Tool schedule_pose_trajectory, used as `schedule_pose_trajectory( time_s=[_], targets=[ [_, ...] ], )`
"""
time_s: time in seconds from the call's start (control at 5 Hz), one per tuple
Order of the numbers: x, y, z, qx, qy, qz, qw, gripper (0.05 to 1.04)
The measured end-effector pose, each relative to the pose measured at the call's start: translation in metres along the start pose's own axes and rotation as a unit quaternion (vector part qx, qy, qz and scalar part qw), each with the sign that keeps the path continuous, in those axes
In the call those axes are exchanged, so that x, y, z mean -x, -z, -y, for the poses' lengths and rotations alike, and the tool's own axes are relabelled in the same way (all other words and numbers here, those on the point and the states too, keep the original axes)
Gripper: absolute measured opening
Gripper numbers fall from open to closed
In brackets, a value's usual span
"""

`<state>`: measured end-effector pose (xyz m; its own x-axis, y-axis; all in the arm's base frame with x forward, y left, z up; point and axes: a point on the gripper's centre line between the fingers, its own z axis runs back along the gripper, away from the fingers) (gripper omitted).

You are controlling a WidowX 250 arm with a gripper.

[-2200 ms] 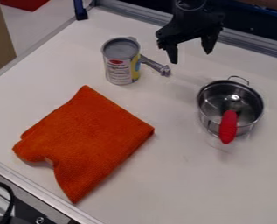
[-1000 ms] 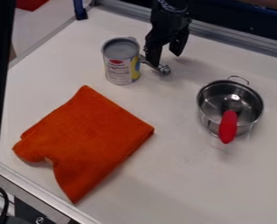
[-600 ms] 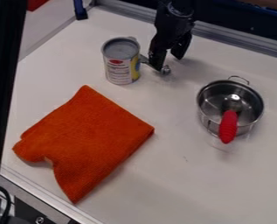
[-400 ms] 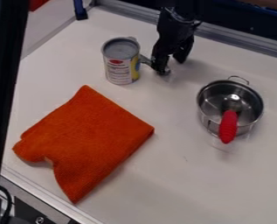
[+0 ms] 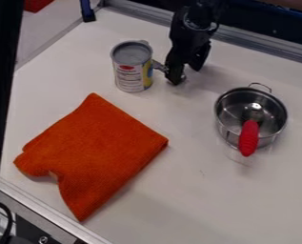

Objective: Move the silver knife from the top left of the table to the top of the pot

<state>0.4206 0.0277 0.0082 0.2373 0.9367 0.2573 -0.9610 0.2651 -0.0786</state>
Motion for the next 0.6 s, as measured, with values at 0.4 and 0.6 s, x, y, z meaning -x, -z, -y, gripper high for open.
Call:
schedule_pose_trajectory(
  time_s=[0.4,0.6],
  targets=[
    [0.0004,0.0014,-0.0021,0.004,-0.007,0.002,1.0000,0.428],
    [0.0022,0.0007,-0.0016,0.011,0.000,0.006,0.9999,0.340]
  ],
)
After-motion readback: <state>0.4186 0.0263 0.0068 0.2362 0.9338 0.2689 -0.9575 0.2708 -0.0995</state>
